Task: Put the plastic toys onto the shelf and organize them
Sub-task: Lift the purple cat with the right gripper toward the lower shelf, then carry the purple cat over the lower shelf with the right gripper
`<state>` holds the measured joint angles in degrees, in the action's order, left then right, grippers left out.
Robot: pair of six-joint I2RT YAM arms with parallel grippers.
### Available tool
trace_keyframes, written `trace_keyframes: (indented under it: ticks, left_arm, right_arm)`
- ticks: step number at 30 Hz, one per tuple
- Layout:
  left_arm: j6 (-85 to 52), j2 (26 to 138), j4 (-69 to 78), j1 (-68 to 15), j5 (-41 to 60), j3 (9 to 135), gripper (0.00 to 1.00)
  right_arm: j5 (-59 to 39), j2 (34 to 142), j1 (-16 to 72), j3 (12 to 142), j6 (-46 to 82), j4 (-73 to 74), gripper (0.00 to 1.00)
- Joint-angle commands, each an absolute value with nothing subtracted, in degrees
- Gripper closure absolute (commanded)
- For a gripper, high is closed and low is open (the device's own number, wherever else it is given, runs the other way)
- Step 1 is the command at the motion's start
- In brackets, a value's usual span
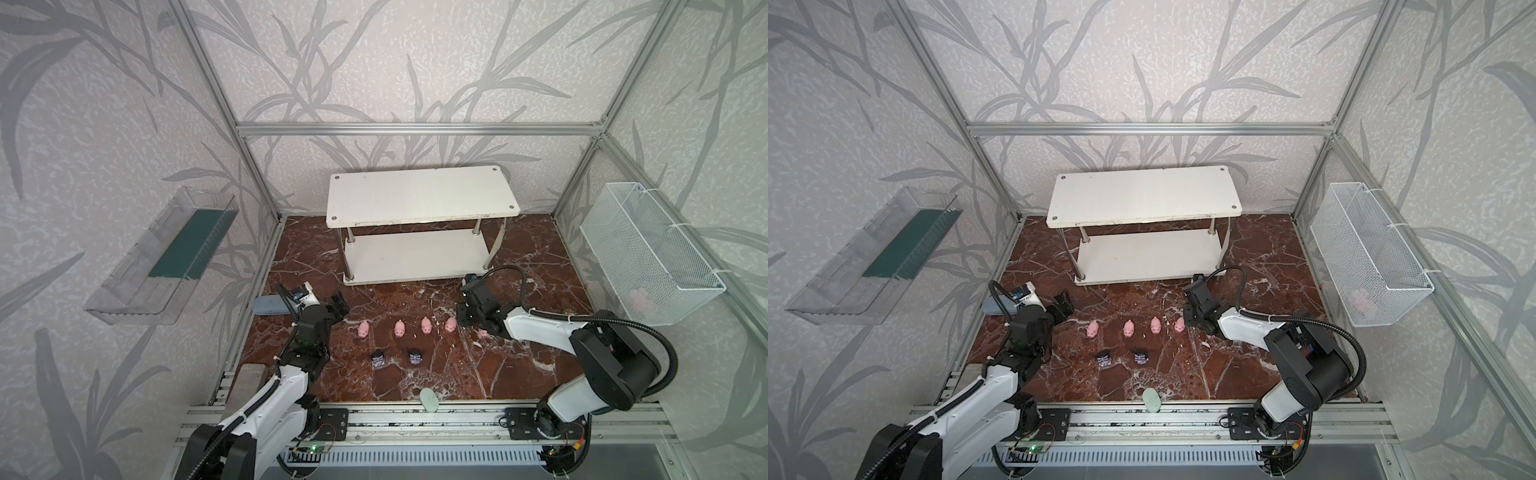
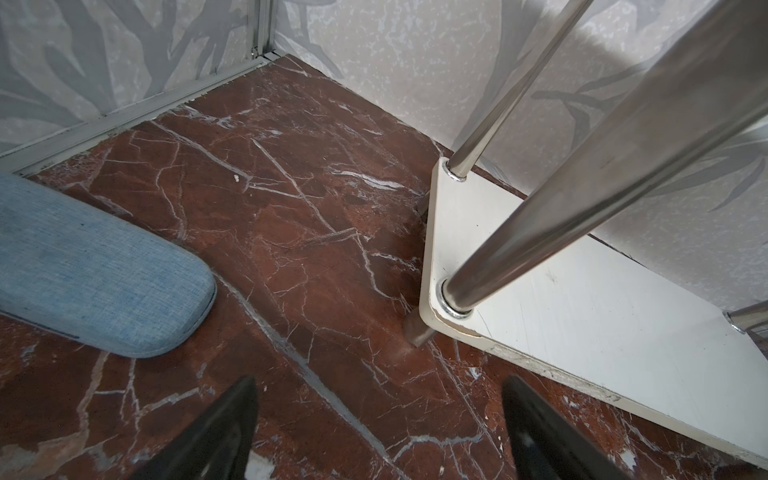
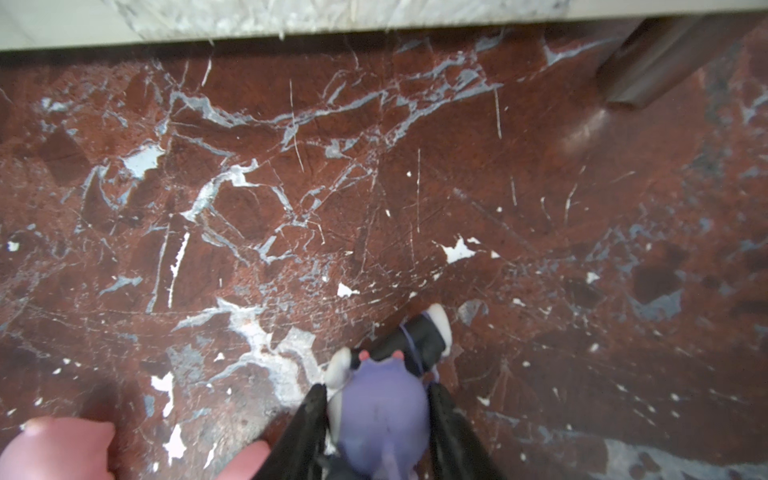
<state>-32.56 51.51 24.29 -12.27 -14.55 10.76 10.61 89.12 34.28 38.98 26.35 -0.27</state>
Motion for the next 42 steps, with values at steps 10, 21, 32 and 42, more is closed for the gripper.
trace_keyframes:
  ticks: [10,21,32,42]
  left_arm:
    - [-32.8,50.9,25.3,-12.0,-15.4,11.2,0.10]
    - [-32.6,50.4,26.2,-12.0,-15.5,10.6,0.10]
    - [-32.4,49.7,26.4,-11.6,-14.9,10.4,0.10]
    - [-32.9,49.8,27.1,-10.7,-13.9,10.0,0.10]
  right_arm:
    - [12.3,85.4,34.5,43.1,21.7,-11.4,0.74]
    - [15.1,85.6,34.5,62.6,4.4,-33.8,0.77]
    - [23.9,93.9,35.1,74.3,-12.0,-38.7,0.79]
    - [27.1,100.6,35.9,78.8,-23.5,-37.0,0.79]
